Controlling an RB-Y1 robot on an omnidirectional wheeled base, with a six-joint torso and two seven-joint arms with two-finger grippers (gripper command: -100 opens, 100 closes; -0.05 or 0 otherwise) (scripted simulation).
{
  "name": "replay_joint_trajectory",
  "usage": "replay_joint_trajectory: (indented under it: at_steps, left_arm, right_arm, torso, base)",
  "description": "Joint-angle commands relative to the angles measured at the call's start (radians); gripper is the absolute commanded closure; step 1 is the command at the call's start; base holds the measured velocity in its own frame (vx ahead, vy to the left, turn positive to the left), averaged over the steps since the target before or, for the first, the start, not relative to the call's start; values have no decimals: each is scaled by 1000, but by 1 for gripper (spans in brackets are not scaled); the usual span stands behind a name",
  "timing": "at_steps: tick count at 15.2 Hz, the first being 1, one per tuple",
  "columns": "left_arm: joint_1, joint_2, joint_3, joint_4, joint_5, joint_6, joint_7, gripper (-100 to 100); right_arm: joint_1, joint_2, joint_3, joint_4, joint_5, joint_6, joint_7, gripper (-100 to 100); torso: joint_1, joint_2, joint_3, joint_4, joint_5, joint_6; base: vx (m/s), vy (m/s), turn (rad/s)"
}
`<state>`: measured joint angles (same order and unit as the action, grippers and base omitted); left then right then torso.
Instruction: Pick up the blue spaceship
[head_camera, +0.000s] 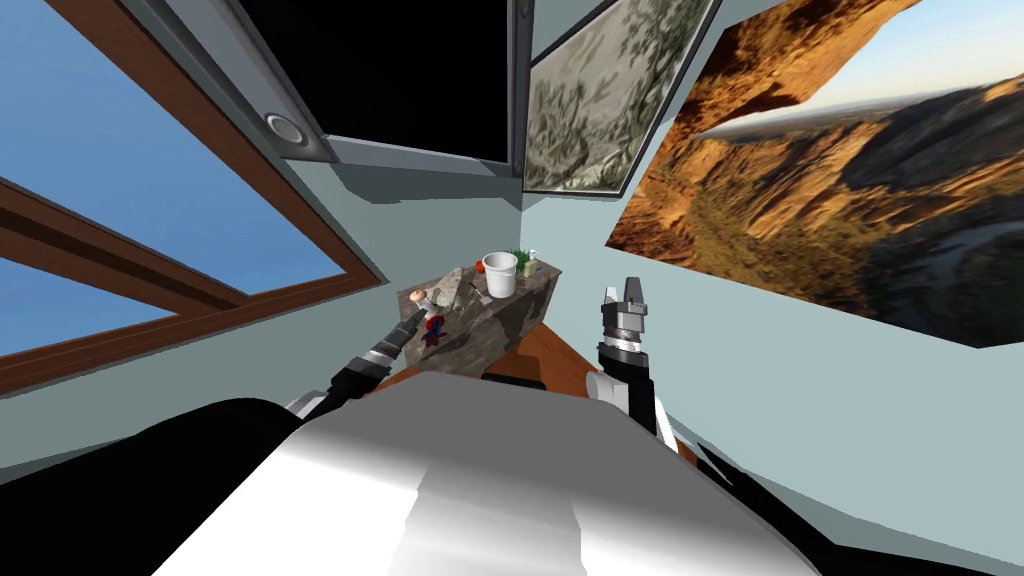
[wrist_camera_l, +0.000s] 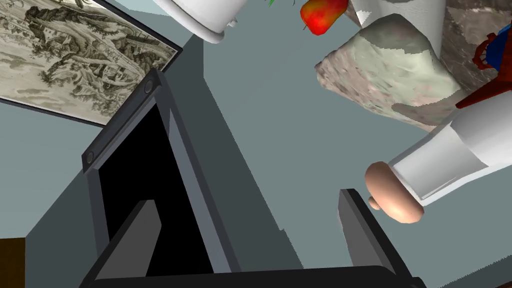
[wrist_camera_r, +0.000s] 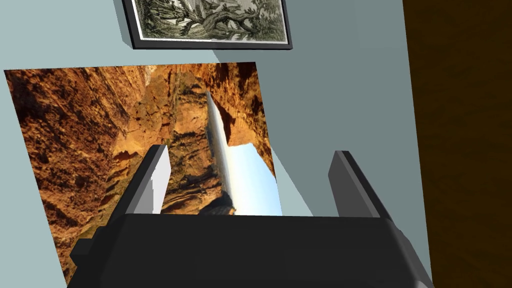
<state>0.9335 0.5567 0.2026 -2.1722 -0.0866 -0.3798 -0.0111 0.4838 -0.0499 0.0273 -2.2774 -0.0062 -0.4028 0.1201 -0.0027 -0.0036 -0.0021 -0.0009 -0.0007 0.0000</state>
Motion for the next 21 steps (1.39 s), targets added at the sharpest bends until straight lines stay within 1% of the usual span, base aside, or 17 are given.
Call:
replay_joint_trajectory:
  at_steps: [1,2,4,5,6,7,8,9,10,11,14,15,16,17,18,19,21]
  left_arm:
    - [50,37,16,2,2,20,4,-100]
    - [55,37,16,2,2,20,4,-100]
    - [124,94,39,22,4,50,8,-100]
    - [130,100,39,22,4,50,8,-100]
    - [164,131,50,32,5,65,11,-100]
    - [168,131,50,32,5,65,11,-100]
    - [199,161,61,42,6,79,13,-100]
    - [206,161,61,42,6,79,13,-100]
    - [235,191,71,52,7,94,15,-100]
    - [242,191,71,52,7,94,15,-100]
    - [311,248,91,71,8,122,20,-100]
    - [315,248,91,71,8,122,20,-100]
    - [350,275,101,80,9,136,22,-100]
    - [350,275,101,80,9,136,22,-100]
    - [379,301,109,89,10,149,24,-100]
    - [383,301,109,89,10,149,24,-100]
    - [439,349,126,106,11,174,28,-100]
  right_arm:
    - [0,0,0,0,0,0,0,0]
    - [0,0,0,0,0,0,0,0]
    - [0,0,0,0,0,0,0,0]
    - [0,0,0,0,0,0,0,0]
    - [0,0,0,0,0,0,0,0]
    - [0,0,0,0,0,0,0,0]
    - [0,0,0,0,0,0,0,0]
    - [0,0,0,0,0,0,0,0]
    - [0,0,0,0,0,0,0,0]
    - [0,0,0,0,0,0,0,0]
    - [0,0,0,0,0,0,0,0]
    - [0,0,0,0,0,0,0,0]
    - [0,0,0,0,0,0,0,0]
    - [0,0,0,0,0,0,0,0]
    - [0,0,0,0,0,0,0,0]
    - [0,0,0,0,0,0,0,0]
    - [0,0,0,0,0,0,0,0]
  torso:
    - [0,0,0,0,0,0]
    - [0,0,0,0,0,0]
    - [0,0,0,0,0,0]
    - [-1,-1,0,0,0,0]
    - [-1,-2,-1,0,0,0]
    - [-1,-2,-1,-1,0,0]
    - [-1,-2,-1,0,0,0]
    - [-1,-2,-1,0,0,0]
    - [0,-2,-1,0,0,0]
    - [0,-2,-1,0,0,0]
    - [0,-1,-1,0,0,0]
    - [0,-1,0,0,0,0]
    - [0,-1,0,0,0,0]
    - [-1,-1,-1,0,0,0]
    - [-1,-1,-1,0,0,0]
    - [-1,-1,0,0,0,0]
    - [-1,0,0,0,0,0]
  base:
    - [50,-19,-78]
    - [51,-19,-77]
    - [70,-41,-126]
    - [91,-46,-113]
    - [90,-49,-122]
    - [75,-40,-77]
    - [74,-31,-87]
    - [68,-28,-76]
    - [75,-34,-115]
    - [68,-31,-86]
    - [64,-32,-83]
    - [59,-30,-80]
    - [70,-37,-110]
    - [66,-30,-69]
    - [60,-30,-56]
    - [52,-31,-53]
    - [64,-47,-112]
